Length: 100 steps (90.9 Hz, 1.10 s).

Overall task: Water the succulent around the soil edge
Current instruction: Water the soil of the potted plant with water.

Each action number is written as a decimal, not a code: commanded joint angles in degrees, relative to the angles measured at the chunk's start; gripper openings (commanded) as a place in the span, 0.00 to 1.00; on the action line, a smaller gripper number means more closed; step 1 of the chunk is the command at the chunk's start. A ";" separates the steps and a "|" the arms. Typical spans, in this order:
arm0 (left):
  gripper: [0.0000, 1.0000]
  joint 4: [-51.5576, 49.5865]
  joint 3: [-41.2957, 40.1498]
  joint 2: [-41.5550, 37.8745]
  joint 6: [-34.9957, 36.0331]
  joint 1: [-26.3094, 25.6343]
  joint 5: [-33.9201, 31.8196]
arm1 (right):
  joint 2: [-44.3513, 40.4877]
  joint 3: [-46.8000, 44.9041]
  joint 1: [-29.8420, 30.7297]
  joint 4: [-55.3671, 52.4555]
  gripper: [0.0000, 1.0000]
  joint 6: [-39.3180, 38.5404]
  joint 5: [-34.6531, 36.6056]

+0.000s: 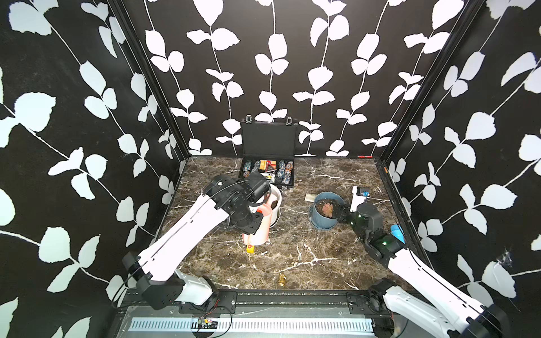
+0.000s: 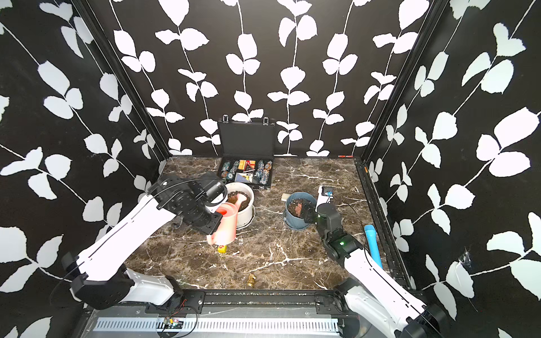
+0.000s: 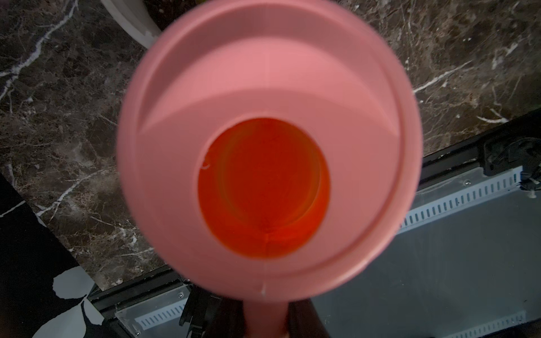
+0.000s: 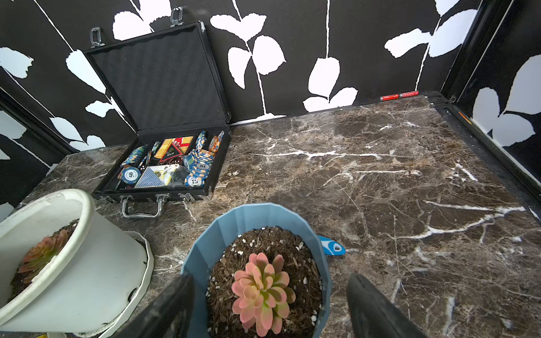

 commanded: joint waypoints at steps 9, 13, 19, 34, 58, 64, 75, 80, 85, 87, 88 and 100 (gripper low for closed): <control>0.00 0.74 1.56 1.23 0.61 3.73 4.78 | 0.17 0.07 0.30 1.56 0.83 0.73 -0.23; 0.00 0.52 1.94 2.06 1.21 4.72 4.96 | 0.17 0.14 0.27 1.58 0.84 0.85 -0.30; 0.00 -0.04 2.31 2.97 1.97 7.14 5.42 | 0.17 0.16 0.29 1.61 0.84 0.81 -0.38; 0.00 1.58 3.08 3.94 2.11 10.01 10.48 | -0.17 0.07 0.32 1.61 0.83 0.89 -0.40; 0.00 3.07 8.69 7.22 0.14 11.88 16.84 | 0.43 0.12 0.29 1.67 0.84 1.22 -0.85; 0.00 3.52 9.10 7.76 -0.26 12.94 18.70 | 0.30 0.16 0.27 1.70 0.84 1.22 -0.85; 0.00 4.61 8.19 7.75 -1.46 15.74 21.59 | -0.08 0.08 0.29 1.60 0.83 1.10 -0.69; 0.00 5.71 7.34 7.30 -2.24 17.12 23.21 | -0.17 0.07 0.30 1.57 0.83 1.10 -0.67; 0.00 6.61 6.85 6.71 -3.13 18.34 24.13 | -0.18 0.02 0.31 1.72 0.83 1.07 -0.67; 0.00 6.93 6.68 6.55 -3.45 18.70 24.47 | -0.12 0.01 0.28 1.73 0.84 1.07 -0.67; 0.00 7.11 6.58 6.50 -3.59 19.01 24.73 | -0.11 0.04 0.32 1.73 0.84 1.11 -0.67; 0.00 8.68 5.16 5.32 -5.03 21.57 25.98 | 0.17 0.15 0.32 1.73 0.84 1.07 -0.85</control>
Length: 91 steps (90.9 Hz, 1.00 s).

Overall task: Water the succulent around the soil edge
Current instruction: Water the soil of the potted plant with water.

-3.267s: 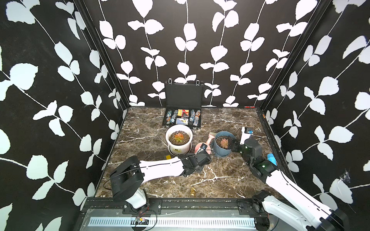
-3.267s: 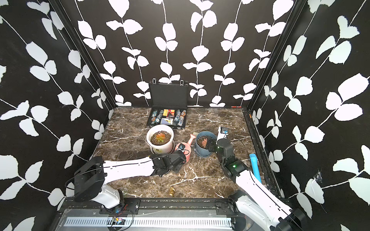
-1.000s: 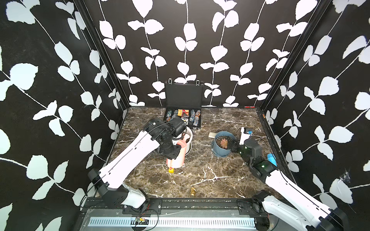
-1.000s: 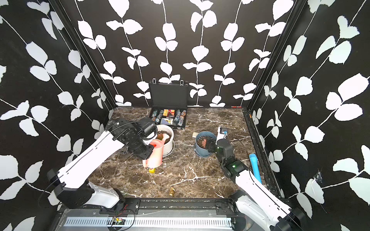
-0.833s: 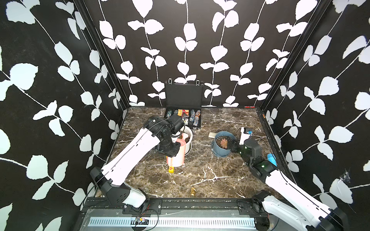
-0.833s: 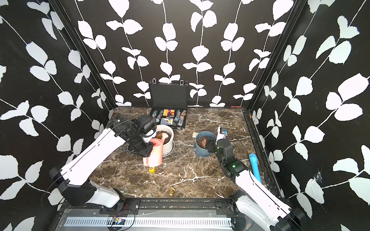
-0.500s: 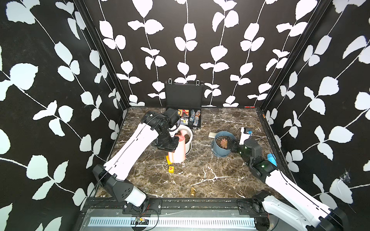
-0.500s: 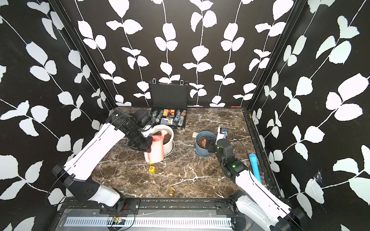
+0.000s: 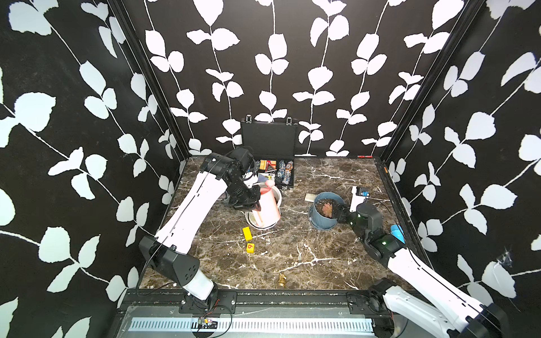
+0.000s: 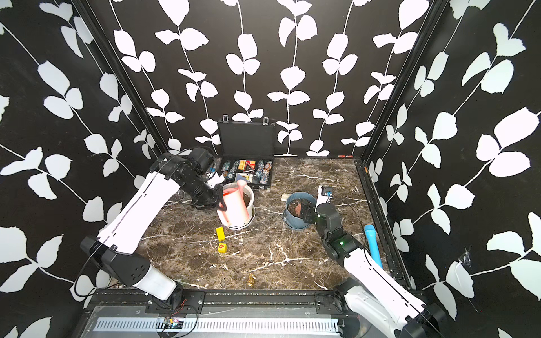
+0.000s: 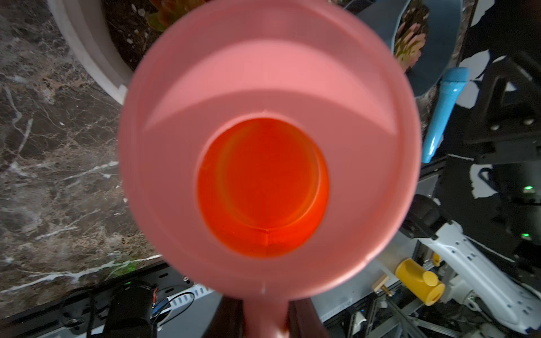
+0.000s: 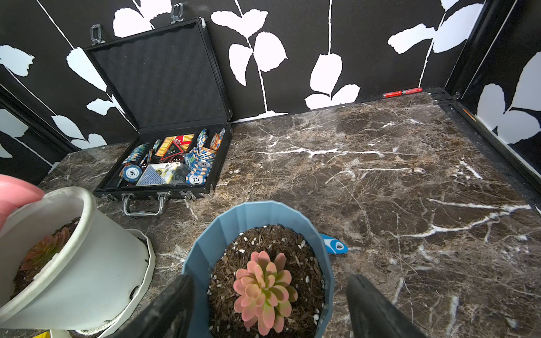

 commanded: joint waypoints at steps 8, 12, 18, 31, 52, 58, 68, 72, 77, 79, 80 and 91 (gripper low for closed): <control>0.00 2.85 -2.73 -3.80 -1.96 3.88 3.28 | -0.29 0.12 0.35 1.63 0.84 0.85 -0.41; 0.00 3.40 -3.69 -4.51 -2.16 4.78 3.72 | -0.40 0.16 0.28 1.54 0.83 0.83 -0.41; 0.00 3.46 -4.43 -5.65 -2.28 5.65 3.73 | -0.59 0.08 0.30 1.48 0.84 0.75 -0.41; 0.00 3.65 -6.90 -8.67 -3.03 6.42 3.67 | -0.62 0.07 0.30 1.57 0.84 0.76 -0.48; 0.00 5.33 -12.99 -14.73 -4.19 7.61 3.95 | -0.38 0.20 0.27 1.56 0.84 0.90 -0.85; 0.00 5.75 -15.18 -15.89 -3.90 8.42 4.69 | -0.57 0.16 0.35 1.56 0.84 0.98 -0.94; 0.00 6.24 -18.26 -17.85 -3.63 8.75 4.72 | -0.77 0.06 0.28 1.67 0.84 0.98 -0.94; 0.00 6.24 -18.99 -18.79 -3.54 8.76 4.40 | -0.77 0.07 0.34 1.71 0.84 0.98 -1.02; 0.00 5.95 -19.74 -19.83 -3.21 8.86 3.76 | -0.69 0.07 0.30 1.65 0.84 1.04 -1.18; 0.00 5.88 -20.02 -20.30 -3.12 8.88 3.61 | -0.69 0.07 0.30 1.72 0.83 1.04 -1.20; 0.00 5.88 -20.20 -20.64 -3.06 8.88 3.58 | -0.64 0.03 0.33 1.73 0.83 1.05 -1.20; 0.00 7.18 -23.10 -23.73 -3.09 8.88 4.20 | -0.60 0.01 0.33 1.74 0.84 1.08 -1.39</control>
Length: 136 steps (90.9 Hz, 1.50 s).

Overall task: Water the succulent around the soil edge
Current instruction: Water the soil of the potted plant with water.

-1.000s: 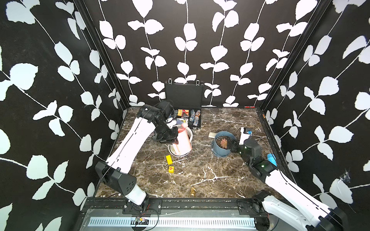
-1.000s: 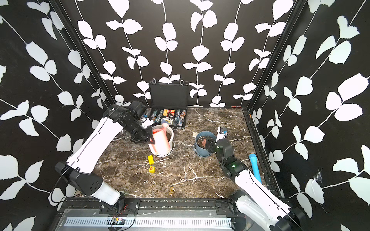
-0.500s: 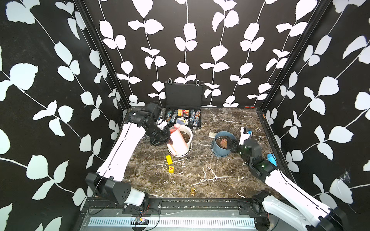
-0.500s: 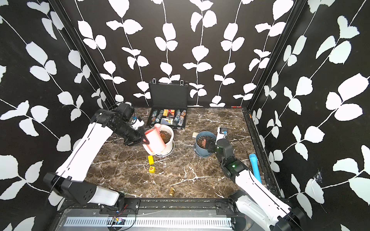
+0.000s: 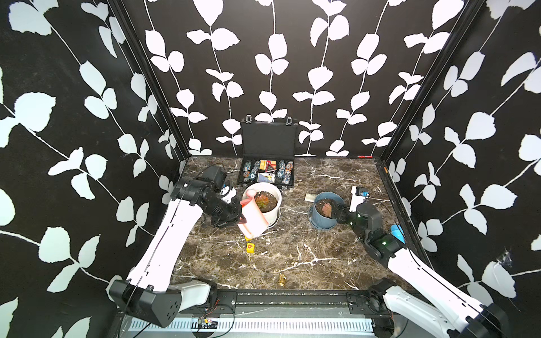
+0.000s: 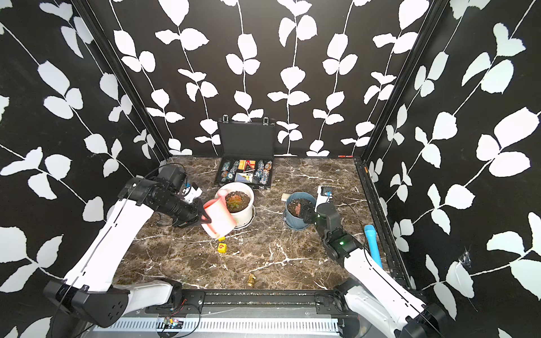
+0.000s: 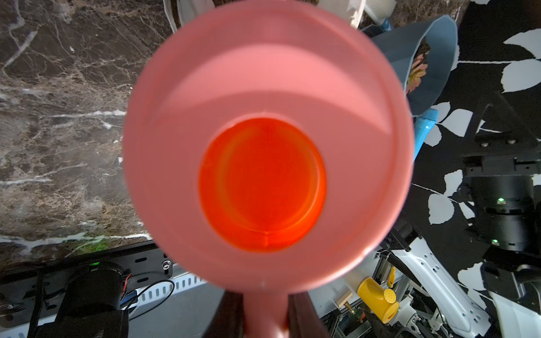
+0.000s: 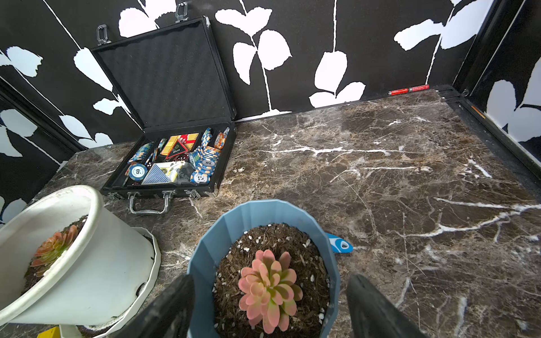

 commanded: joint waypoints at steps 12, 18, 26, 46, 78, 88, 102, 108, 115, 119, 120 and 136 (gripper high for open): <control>0.00 2.32 -5.32 -6.99 1.19 0.38 1.69 | -0.39 0.04 0.27 1.91 0.83 0.60 -0.54; 0.00 3.36 -7.63 -8.48 0.97 0.36 3.04 | -0.31 -0.01 0.33 2.01 0.84 0.57 -0.57; 0.00 3.13 -9.19 -10.05 1.23 0.36 3.03 | -0.21 -0.09 0.29 2.21 0.83 0.66 -0.66; 0.00 1.75 -11.82 -13.47 2.17 0.38 3.43 | -0.03 -0.10 0.32 2.26 0.83 0.63 -0.66; 0.00 4.17 -15.32 -16.75 -0.07 -0.22 6.89 | -0.18 -0.10 0.27 2.27 0.83 0.65 -0.66; 0.00 6.19 -15.35 -15.95 -1.57 -2.36 6.30 | -0.18 -0.14 0.28 2.22 0.84 0.52 -0.51; 0.00 9.62 -14.42 -13.28 -4.28 -8.10 4.05 | -0.20 -0.10 0.27 2.19 0.84 0.56 -0.50; 0.00 11.16 -14.25 -11.83 -5.05 -9.74 3.73 | -0.13 -0.09 0.32 2.22 0.83 0.51 -0.48; 0.00 12.60 -13.83 -10.51 -5.56 -10.75 3.58 | -0.12 -0.10 0.28 2.18 0.83 0.50 -0.57; 0.00 12.98 -13.17 -9.73 -5.52 -11.00 3.45 | -0.12 -0.10 0.27 2.18 0.83 0.48 -0.56; 0.00 13.04 -12.96 -9.49 -5.51 -11.12 3.39 | -0.12 -0.10 0.27 2.22 0.83 0.52 -0.57; 0.00 14.04 -9.41 -5.65 -4.79 -11.88 2.36 | -0.07 -0.07 0.27 2.18 0.84 0.56 -0.57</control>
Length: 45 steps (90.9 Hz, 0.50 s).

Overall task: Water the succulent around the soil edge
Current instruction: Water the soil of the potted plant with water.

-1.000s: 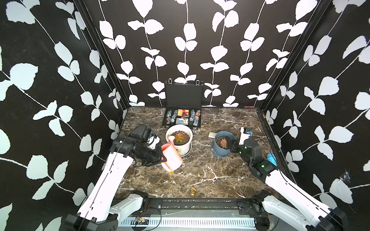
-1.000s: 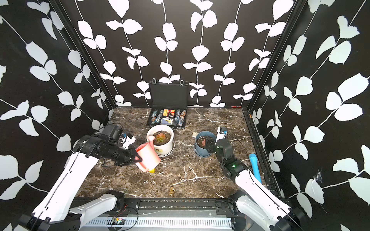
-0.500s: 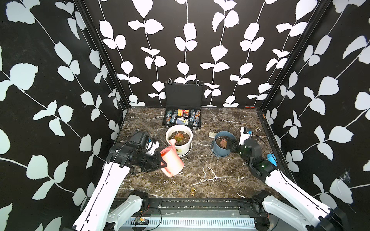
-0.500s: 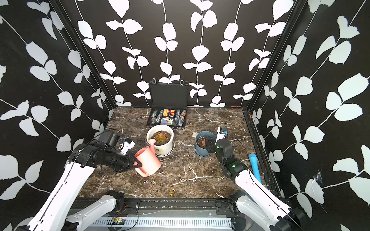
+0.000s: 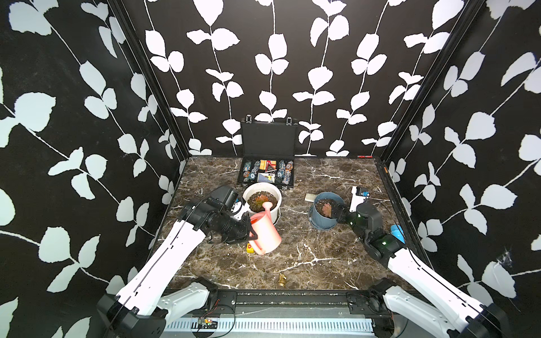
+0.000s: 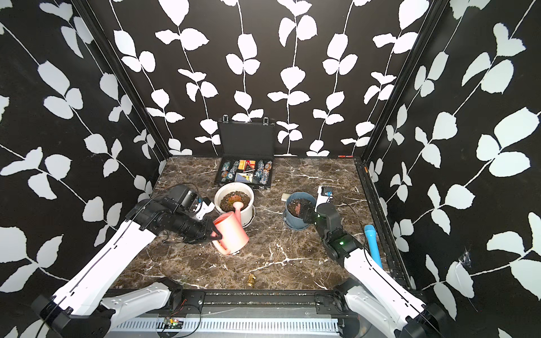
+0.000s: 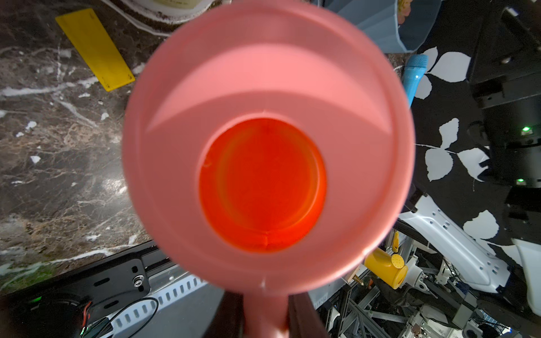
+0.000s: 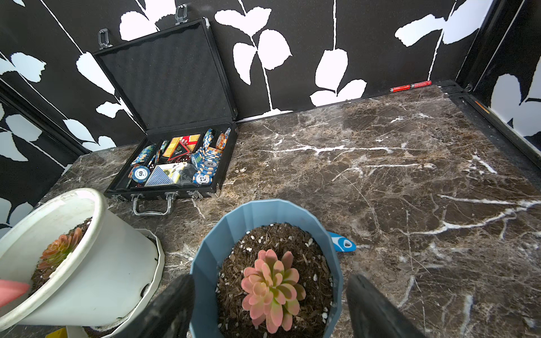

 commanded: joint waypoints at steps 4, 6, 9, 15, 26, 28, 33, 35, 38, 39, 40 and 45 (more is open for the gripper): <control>0.00 2.94 4.14 2.49 0.44 -0.62 -1.22 | -0.11 0.00 0.32 2.12 0.84 0.06 -0.35; 0.00 2.91 4.52 3.13 0.64 -0.69 -1.39 | -0.07 -0.01 0.28 2.07 0.84 0.00 -0.35; 0.00 3.02 4.93 3.77 0.80 -0.87 -1.61 | -0.15 0.04 0.33 2.03 0.84 -0.02 -0.35; 0.00 3.41 5.65 4.92 0.99 -0.98 -1.95 | -0.28 0.06 0.28 2.00 0.84 -0.08 -0.27; 0.00 3.72 6.96 6.57 0.87 -1.06 -2.24 | -0.47 -0.05 0.29 1.99 0.84 -0.10 -0.27; 0.00 3.83 7.36 6.81 0.79 -1.06 -2.28 | -0.47 -0.09 0.32 1.99 0.84 -0.11 -0.27; 0.00 4.07 8.18 7.35 0.65 -1.04 -2.39 | -0.38 -0.03 0.36 2.01 0.84 -0.11 -0.27; 0.00 4.20 8.56 7.55 0.65 -1.13 -2.34 | -0.34 0.05 0.29 1.98 0.84 -0.11 -0.33; 0.00 4.35 9.16 7.86 0.61 -1.14 -2.18 | -0.30 0.06 0.32 1.97 0.84 -0.10 -0.35; 0.00 4.40 9.30 7.96 0.63 -1.15 -2.11 | -0.29 0.06 0.30 1.95 0.84 -0.11 -0.35; 0.00 4.56 9.42 8.05 0.64 -1.19 -2.07 | -0.29 0.07 0.28 1.99 0.84 -0.11 -0.35; 0.00 4.86 10.03 8.54 0.70 -1.24 -1.94 | -0.29 0.04 0.29 1.92 0.84 -0.06 -0.40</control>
